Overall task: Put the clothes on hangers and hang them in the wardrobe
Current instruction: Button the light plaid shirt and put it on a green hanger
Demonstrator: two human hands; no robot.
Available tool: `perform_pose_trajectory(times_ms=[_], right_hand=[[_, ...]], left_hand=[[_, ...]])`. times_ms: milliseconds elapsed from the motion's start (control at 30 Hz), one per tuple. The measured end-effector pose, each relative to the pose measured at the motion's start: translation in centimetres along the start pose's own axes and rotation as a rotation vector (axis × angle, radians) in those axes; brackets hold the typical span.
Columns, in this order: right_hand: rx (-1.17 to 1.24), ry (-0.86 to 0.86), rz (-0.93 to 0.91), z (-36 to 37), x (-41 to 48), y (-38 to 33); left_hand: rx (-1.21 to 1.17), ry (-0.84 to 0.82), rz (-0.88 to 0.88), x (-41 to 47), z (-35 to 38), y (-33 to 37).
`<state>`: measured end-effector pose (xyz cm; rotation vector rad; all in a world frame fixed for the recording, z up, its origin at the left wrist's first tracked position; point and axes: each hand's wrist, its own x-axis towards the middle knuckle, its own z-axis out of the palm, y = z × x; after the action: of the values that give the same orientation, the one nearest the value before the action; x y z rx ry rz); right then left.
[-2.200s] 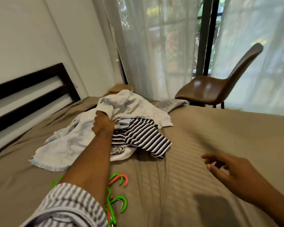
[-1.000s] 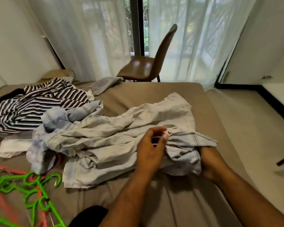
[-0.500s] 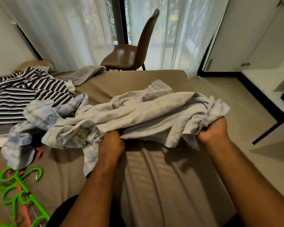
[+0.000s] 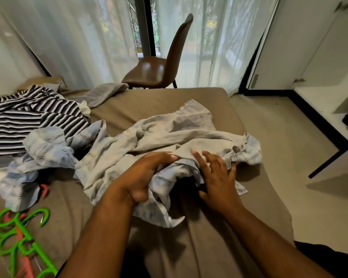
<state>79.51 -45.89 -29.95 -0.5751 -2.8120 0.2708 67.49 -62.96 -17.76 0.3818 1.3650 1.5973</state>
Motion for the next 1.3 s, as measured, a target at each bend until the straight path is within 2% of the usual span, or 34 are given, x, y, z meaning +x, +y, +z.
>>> perform_pose_trajectory(times_ms=[33, 67, 100, 133, 167, 200, 233, 300, 333, 400, 467, 533, 600, 667, 700, 767, 800, 833, 867, 900, 933, 967, 1067, 1133, 1200, 1267, 1300], right_hand=[[0.016, 0.02, 0.059, 0.0, 0.9, 0.6], [0.046, 0.057, 0.11, -0.2, 1.8, 1.3], [0.128, 0.083, 0.14, -0.9, 2.6, 2.1], [0.264, 0.094, 0.168, -2.2, 3.4, 2.7], [0.421, 0.085, 0.196, -3.8, 4.1, 3.3], [0.53, 0.07, 0.213, -5.7, 4.6, 3.7], [0.552, 0.075, 0.191, -7.8, 5.0, 4.0], [0.441, 0.092, 0.08, -11.6, 5.3, 4.6], [0.406, 0.049, 0.028, -13.1, 5.2, 4.7], [0.425, -0.173, -0.075, -16.0, 4.4, 4.5], [0.557, -0.399, -0.12, -18.3, 3.5, 4.5], [0.689, -0.439, -0.023, -19.3, 3.2, 4.9], [0.683, -0.263, 0.198, -17.8, 3.6, 6.6], [0.542, -0.014, 0.409, -14.7, 4.4, 8.1], [0.414, 0.094, 0.477, -13.3, 4.2, 8.1], [0.184, 0.295, 0.427, -11.2, 2.9, 6.1], [0.169, 0.387, 0.308, -10.6, 2.0, 4.4], [0.265, 0.407, 0.189, -10.4, 0.8, 2.1], [0.449, 0.322, 0.114, -9.9, -0.4, -0.1], [0.627, 0.153, 0.056, -9.5, -1.6, -2.6], [0.747, -0.023, 0.042, -8.7, -2.6, -4.4], [0.813, -0.138, 0.037, -7.8, -3.5, -5.8], [0.956, -0.174, 0.101, -5.4, -4.3, -8.3], [1.083, -0.1, 0.232, -4.9, -3.3, -9.1], [1.176, -0.036, 0.394, -4.4, -1.4, -8.9], [1.227, -0.031, 0.552, -4.0, 0.6, -7.9], [1.232, -0.019, 0.595, -4.0, 1.4, -7.3]], left_hand=[[0.004, -0.117, 0.019, -0.8, -0.1, 0.4], [0.149, -0.203, 0.052, -1.2, -0.6, 0.7], [0.421, -0.238, 0.095, -1.4, -1.5, 0.7], [0.767, -0.161, 0.137, -1.1, -2.8, 0.3], [1.079, 0.006, 0.169, -0.6, -4.2, -0.1], [1.266, 0.202, 0.167, -0.2, -5.6, -0.3], [1.331, 0.406, 0.15, 0.0, -6.5, -0.4], [1.318, 0.82, 0.149, 0.1, -7.9, -0.4], [1.261, 0.963, 0.186, 0.2, -8.5, -0.3], [1.004, 1.089, 0.308, 0.0, -9.4, 0.0], [0.707, 1.007, 0.32, -0.5, -9.2, 0.6], [0.599, 0.698, 0.218, -0.9, -8.8, 0.7], [0.454, 0.313, 0.038, -1.6, -8.3, 0.8], [0.328, 0.025, -0.119, -1.9, -7.2, 0.9], [0.236, -0.006, -0.138, -1.9, -6.2, 0.4], [0.356, 0.17, -0.133, -0.7, -7.5, 0.2], [0.562, 0.498, -0.04, 0.2, -6.0, -0.1], [0.68, 0.88, -0.208, 1.5, -4.8, -0.8], [0.434, 0.808, -0.338, 1.8, -4.1, -0.5], [0.155, 0.51, -0.401, 0.8, -3.2, -0.6], [-0.139, 0.485, -0.207, 0.7, -2.6, -1.0], [-0.364, 0.447, -0.104, 0.3, -1.6, 0.1], [-0.443, 0.404, -0.036, 1.2, -1.9, -1.0], [-0.499, 0.305, -0.067, 1.6, -1.0, -0.8], [-0.564, 0.176, 0.026, 2.0, -0.5, -0.9], [-0.425, 0.198, 0.124, 2.1, -0.9, -1.3], [-0.237, 0.204, 0.171, 2.2, -1.0, -1.5]])
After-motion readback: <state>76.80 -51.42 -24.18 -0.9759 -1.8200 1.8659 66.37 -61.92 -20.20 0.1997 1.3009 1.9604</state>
